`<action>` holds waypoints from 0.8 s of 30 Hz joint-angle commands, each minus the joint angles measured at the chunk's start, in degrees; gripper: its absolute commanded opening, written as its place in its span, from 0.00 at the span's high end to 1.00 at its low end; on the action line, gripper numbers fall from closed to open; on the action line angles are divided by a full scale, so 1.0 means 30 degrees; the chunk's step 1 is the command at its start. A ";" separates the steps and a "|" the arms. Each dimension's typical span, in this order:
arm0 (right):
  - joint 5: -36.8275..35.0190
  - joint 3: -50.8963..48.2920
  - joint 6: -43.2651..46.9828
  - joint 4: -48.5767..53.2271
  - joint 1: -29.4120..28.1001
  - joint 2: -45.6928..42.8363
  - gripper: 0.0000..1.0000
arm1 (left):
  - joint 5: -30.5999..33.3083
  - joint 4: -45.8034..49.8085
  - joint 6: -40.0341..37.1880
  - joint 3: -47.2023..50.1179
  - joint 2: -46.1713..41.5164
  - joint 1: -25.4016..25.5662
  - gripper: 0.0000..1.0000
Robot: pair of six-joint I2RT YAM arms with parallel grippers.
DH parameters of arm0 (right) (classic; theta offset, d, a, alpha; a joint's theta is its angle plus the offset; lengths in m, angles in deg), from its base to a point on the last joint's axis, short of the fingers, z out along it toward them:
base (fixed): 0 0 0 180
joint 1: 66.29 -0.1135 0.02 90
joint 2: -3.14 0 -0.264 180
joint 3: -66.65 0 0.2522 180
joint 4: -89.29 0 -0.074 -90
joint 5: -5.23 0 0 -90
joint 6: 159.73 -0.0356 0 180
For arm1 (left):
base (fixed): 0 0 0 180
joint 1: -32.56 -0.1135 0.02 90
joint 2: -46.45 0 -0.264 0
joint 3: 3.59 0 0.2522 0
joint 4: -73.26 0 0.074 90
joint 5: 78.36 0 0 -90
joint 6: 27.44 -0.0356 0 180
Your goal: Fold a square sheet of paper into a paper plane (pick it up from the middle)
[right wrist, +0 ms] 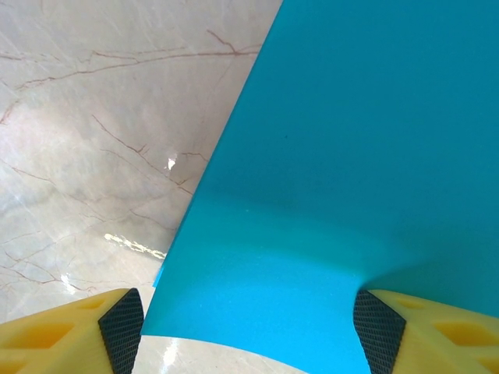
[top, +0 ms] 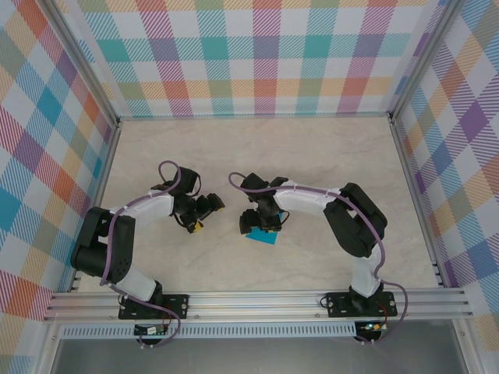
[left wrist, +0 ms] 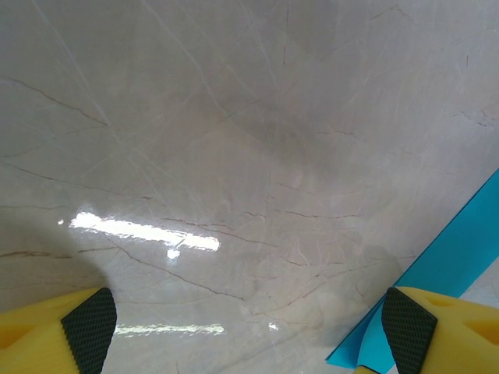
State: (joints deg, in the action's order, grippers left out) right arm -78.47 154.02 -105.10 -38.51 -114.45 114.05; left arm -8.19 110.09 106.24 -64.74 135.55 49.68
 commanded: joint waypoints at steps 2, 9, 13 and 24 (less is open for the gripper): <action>-0.0222 -0.0719 -0.0511 0.0817 -0.0030 0.1466 0.26 | 0.0167 0.0694 -0.0323 0.0162 -0.0284 -0.0259 0.10; 0.0075 -0.0687 -0.0395 0.0426 -0.0030 0.1227 0.37 | -0.0390 0.0474 -0.0613 0.0184 -0.0453 -0.0243 0.12; 0.0568 -0.0716 -0.0428 -0.0263 -0.0030 0.0650 0.43 | -0.1086 -0.0089 -0.0692 0.0404 -0.0766 -0.0259 0.14; 0.1413 -0.0774 -0.0484 -0.1033 -0.0009 0.0235 0.48 | -0.4970 -0.2915 -0.1176 0.1176 -0.1208 0.1241 0.62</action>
State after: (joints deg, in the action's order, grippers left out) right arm -77.09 153.47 -106.32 -39.65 -113.91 113.92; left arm -17.61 104.95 103.77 -61.92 132.51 51.19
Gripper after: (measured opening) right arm 0.524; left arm 0.405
